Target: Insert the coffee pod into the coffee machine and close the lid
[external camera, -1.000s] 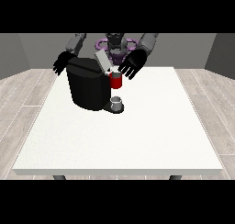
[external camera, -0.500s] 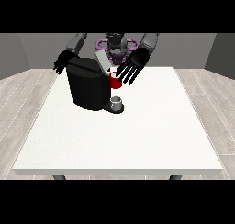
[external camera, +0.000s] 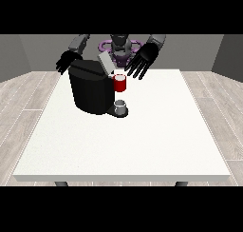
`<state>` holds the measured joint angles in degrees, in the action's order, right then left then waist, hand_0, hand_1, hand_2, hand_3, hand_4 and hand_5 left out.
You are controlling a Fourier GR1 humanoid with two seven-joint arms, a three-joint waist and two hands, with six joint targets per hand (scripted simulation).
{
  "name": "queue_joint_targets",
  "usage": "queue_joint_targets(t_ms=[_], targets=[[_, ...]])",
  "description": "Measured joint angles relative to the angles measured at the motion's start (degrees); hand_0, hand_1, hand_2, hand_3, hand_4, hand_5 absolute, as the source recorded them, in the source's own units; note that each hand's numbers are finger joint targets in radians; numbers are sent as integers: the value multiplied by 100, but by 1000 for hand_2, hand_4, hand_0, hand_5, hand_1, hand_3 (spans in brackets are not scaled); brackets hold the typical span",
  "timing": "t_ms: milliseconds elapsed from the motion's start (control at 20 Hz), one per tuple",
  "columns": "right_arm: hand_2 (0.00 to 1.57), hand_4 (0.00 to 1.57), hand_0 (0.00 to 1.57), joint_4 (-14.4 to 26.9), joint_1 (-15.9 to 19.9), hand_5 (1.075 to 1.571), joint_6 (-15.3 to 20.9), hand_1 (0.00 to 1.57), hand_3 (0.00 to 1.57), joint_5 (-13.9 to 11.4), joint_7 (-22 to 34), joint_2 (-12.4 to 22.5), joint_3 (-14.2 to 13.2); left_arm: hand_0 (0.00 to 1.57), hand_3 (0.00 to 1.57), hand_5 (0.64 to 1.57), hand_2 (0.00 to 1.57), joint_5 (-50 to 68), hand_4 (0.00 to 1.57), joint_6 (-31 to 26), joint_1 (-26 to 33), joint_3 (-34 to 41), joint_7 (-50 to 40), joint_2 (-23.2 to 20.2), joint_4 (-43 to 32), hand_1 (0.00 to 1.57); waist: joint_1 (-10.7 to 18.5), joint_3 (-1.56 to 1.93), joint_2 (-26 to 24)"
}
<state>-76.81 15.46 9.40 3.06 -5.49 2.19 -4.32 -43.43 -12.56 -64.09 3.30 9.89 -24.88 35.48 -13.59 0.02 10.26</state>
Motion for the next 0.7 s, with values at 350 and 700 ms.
queue_joint_targets(t_ms=[350,700], targets=[[0,445,0,-116,-398,1571,-83,0,0,73,24,18,3,0,0,1571,0,304,0,27,461,247,-37,321,90,0,175,-2,-573],[0,349,0,-293,-785,1571,-283,0,0,64,54,228,23,0,0,1571,0,1498,0,90,1279,1182,289,1050,86,0,637,-9,-1353]])
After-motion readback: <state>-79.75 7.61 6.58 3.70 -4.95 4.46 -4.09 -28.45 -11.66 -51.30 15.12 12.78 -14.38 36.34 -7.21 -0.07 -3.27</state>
